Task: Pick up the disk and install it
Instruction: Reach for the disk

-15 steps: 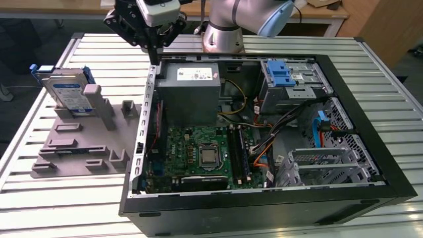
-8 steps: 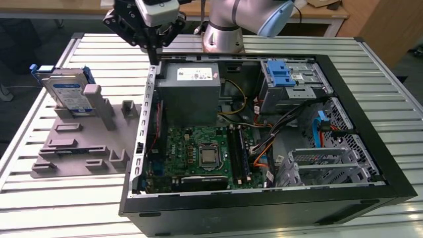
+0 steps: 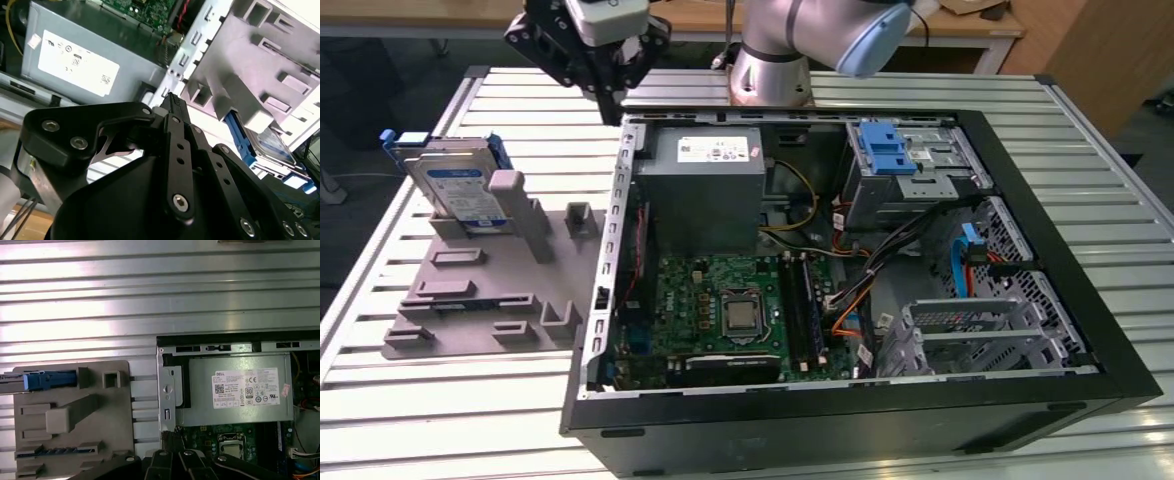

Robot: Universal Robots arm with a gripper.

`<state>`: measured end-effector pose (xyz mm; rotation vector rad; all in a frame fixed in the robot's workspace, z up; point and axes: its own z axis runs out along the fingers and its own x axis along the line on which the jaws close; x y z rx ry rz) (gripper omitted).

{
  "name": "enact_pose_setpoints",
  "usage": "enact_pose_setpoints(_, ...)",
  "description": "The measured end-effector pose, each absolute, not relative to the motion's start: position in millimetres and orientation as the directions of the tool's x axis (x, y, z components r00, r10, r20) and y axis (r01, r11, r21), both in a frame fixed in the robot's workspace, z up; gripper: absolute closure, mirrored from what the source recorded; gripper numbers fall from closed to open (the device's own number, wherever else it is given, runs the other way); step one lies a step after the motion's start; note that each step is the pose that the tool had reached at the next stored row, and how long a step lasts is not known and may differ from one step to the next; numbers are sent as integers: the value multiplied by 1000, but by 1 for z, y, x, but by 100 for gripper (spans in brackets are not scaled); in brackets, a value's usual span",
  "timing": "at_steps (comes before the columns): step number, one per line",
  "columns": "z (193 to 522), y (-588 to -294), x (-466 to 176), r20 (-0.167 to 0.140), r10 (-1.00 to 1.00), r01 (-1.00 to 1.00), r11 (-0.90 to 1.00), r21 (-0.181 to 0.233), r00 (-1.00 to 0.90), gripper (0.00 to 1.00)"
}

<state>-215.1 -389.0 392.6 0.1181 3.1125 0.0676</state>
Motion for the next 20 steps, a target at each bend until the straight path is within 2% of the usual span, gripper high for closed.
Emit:
enact_pose_setpoints(10,392,-367,-236,-25,76,75,996,44,-997,89)
enact_pose_setpoints(20,391,-365,-238,-24,76,75,996,44,-997,89)
